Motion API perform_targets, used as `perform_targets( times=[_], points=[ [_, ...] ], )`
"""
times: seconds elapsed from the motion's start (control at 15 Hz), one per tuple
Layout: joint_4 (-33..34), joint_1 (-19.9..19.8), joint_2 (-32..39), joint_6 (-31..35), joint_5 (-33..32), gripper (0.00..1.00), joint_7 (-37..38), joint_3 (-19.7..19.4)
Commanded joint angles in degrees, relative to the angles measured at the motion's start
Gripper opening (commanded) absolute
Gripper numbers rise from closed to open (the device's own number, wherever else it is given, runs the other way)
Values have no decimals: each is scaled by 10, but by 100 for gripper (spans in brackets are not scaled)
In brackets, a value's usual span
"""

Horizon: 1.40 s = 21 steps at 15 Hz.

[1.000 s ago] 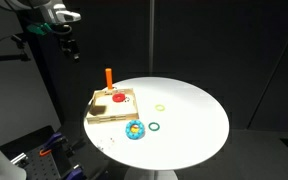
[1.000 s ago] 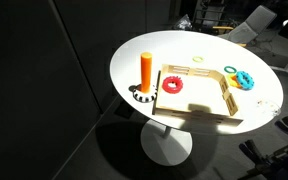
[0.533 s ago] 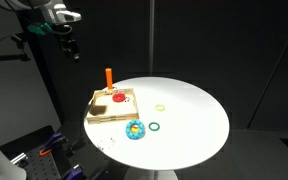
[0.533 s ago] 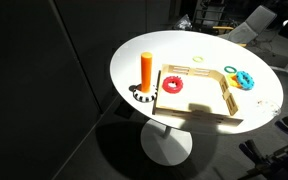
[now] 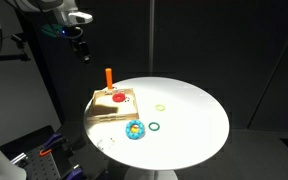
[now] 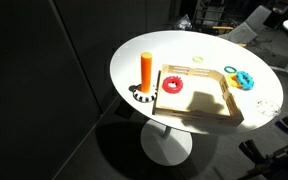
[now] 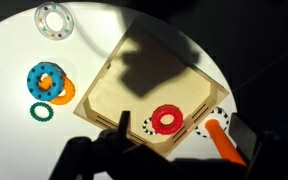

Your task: Take the orange ring off of the tray

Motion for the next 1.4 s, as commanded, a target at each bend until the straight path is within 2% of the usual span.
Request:
perform_targets(
  times=[0.0, 0.27, 0.67, 0.8, 0.87, 1.33],
  points=[
    [41, -8, 57, 18, 4, 100, -10, -21],
    [75, -11, 124, 32, 8, 100, -13, -37],
    [112, -14, 213, 33, -23, 100, 3, -42],
    [122, -13, 226, 29, -33, 100, 4, -46],
    [99, -9, 211, 37, -19, 100, -2, -45],
    [111, -9, 224, 37, -25, 100, -2, -48]
  ],
)
